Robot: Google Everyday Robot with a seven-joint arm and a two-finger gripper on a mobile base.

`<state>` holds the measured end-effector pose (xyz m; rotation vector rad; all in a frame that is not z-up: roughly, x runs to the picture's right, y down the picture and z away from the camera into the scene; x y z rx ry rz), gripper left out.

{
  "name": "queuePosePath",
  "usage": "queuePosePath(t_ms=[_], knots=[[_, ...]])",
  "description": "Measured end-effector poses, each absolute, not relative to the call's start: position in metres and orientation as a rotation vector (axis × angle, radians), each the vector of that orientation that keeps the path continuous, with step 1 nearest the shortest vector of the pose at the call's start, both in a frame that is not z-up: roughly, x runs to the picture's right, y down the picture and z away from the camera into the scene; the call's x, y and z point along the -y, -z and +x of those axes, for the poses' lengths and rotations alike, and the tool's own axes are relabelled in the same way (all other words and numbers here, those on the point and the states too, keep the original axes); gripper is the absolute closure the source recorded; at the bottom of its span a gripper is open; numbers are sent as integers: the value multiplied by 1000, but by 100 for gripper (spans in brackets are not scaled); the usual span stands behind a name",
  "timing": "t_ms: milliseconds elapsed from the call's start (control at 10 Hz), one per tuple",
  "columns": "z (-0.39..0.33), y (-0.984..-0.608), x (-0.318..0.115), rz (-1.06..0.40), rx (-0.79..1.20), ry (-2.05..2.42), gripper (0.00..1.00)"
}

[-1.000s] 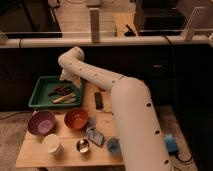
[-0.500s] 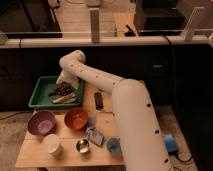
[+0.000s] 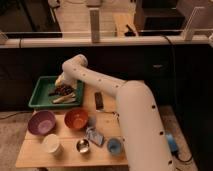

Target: Place grapes in paper cup

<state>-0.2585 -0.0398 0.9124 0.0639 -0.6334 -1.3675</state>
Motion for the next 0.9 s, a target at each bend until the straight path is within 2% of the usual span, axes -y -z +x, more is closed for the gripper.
queuePosePath(t_ms=[900], knots=[[-281,-955,37,84,659,1401,20]])
